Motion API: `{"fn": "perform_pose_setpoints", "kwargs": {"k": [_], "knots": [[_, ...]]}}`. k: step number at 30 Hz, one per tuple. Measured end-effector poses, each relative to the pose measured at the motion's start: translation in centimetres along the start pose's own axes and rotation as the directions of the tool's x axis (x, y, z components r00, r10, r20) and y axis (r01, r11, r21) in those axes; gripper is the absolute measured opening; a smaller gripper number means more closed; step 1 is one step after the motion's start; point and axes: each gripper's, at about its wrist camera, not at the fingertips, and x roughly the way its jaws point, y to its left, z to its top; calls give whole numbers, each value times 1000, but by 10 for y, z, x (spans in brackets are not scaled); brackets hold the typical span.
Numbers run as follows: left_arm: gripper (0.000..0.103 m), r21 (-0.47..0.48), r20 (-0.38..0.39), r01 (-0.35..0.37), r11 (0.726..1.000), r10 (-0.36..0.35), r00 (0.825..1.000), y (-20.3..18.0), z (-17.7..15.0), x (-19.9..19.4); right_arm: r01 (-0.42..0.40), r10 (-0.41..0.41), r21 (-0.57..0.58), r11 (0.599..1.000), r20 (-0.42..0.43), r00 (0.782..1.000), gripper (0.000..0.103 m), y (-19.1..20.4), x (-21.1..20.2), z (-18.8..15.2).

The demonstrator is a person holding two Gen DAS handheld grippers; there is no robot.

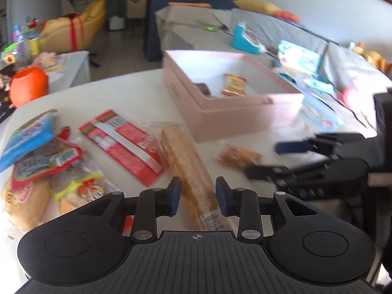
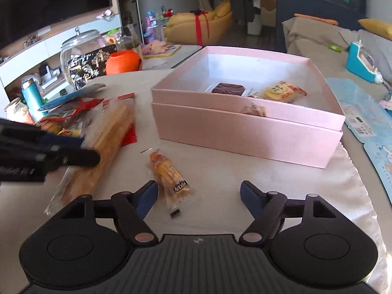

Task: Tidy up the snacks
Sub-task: 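Set the orange packet down near the pink box while the left tool moves over the bread stick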

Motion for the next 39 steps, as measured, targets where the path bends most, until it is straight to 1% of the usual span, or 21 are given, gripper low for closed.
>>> {"fn": "perform_pose_setpoints", "kwargs": {"k": [2, 4, 8, 10, 13, 15, 17, 22, 24, 26, 28, 30, 33, 37, 39], "knots": [[37, 11, -1, -23, 1000, 23, 1000, -3, -2, 1, -6, 6, 15, 1000, 12, 1000, 75, -3, -1, 0], [38, -9, 0, -39, 999, 39, 999, -1, 0, 2, -13, 12, 31, 999, 29, 999, 75, -5, -2, 5], [38, -39, 14, -91, 995, 92, 996, 6, 2, 4, -27, 25, 50, 998, 49, 998, 75, -9, 5, 28], [38, -60, 18, -97, 993, 99, 995, 12, 1, 2, -12, 9, 59, 998, 46, 999, 76, -10, 13, 40], [38, -80, 23, -113, 990, 115, 993, 20, -1, -1, -52, 50, 97, 994, 26, 998, 76, -14, 25, 50], [39, -103, 21, -110, 989, 113, 993, 27, -1, -3, -53, 51, 108, 993, 19, 999, 76, -14, 33, 55], [39, -103, 18, -98, 990, 100, 995, 27, -1, -3, -47, 46, 105, 993, 13, 999, 76, -11, 39, 58], [41, -72, 1, -82, 994, 82, 997, 19, -1, 7, -76, 78, 62, 995, -27, 997, 76, 2, 39, 43], [40, -66, -6, -77, 995, 76, 997, 16, -1, 12, -38, 39, 22, 999, -33, 999, 76, 5, 35, 32], [40, -56, -8, -67, 996, 67, 998, 13, -1, 14, 35, -35, -7, 999, -11, 999, 77, 3, 27, 21], [39, -40, -12, -49, 998, 49, 999, 8, -2, 16, 93, -93, 14, 996, -3, 996, 77, -7, 20, 15], [39, -17, -23, -24, 1000, 24, 999, 1, -3, 18, 114, -114, 61, 992, -1, 993, 78, -21, 14, 10], [40, 9, -34, -22, 1000, 23, 999, -9, 0, 22, 131, -132, 91, 987, 8, 991, 78, -34, 7, 4], [42, 16, -64, -40, 999, 41, 997, -13, 6, 34, 152, -152, 45, 987, 5, 988, 86, -26, 7, -1], [43, 40, -58, -46, 998, 49, 997, -15, 9, 39, 154, -154, 26, 988, 0, 988, 89, -23, 9, 0]]}}
